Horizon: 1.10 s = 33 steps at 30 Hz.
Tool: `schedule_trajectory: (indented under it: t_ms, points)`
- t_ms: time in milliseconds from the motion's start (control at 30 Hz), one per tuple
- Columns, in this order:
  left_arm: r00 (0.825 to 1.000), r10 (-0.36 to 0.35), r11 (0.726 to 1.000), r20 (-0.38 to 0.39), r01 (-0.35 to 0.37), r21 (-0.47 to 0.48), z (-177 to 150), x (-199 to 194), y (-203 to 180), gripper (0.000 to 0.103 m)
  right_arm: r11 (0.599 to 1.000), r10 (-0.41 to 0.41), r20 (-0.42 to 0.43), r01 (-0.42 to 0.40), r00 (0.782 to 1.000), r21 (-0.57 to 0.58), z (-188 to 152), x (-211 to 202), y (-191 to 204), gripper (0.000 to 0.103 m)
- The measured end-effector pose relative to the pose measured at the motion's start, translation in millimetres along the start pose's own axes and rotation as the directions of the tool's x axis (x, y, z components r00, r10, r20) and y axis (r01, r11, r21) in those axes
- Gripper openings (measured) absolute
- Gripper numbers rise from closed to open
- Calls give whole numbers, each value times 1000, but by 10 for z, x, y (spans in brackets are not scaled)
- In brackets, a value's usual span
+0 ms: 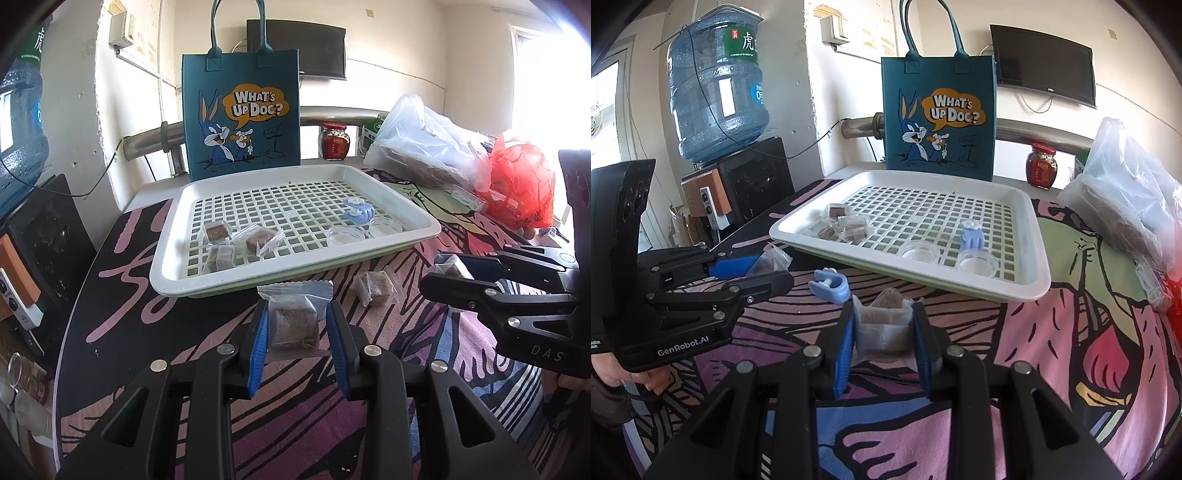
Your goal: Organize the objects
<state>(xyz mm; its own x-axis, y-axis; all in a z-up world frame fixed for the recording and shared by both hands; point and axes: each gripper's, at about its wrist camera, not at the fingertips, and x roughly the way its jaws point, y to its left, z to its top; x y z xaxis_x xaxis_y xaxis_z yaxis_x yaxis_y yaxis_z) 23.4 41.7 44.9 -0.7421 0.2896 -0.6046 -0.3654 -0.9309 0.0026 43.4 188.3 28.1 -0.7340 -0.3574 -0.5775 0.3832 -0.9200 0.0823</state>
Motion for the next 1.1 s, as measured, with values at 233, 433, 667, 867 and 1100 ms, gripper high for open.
schedule_trajectory:
  t_ms: [233,433,667,867,1100]
  points:
    - [1000,-6,1000,-2,6,-16,1,3,26,30,1000,5,6,-5,1000,-12,-6,-12,20,29]
    - [1000,-9,1000,-3,9,-24,0,4,47,30,1000,10,5,-10,1000,-14,-10,-15,34,29]
    - [1000,-12,999,-5,12,-31,-3,15,64,30,1000,12,7,-12,1000,-19,-10,-19,43,29]
    - [1000,-13,999,-6,13,-33,-6,17,67,30,1000,16,4,-16,1000,-20,-11,-17,48,29]
    - [1000,-13,999,-11,13,-44,-8,25,79,30,999,16,4,-16,1000,-29,-13,-21,68,29]
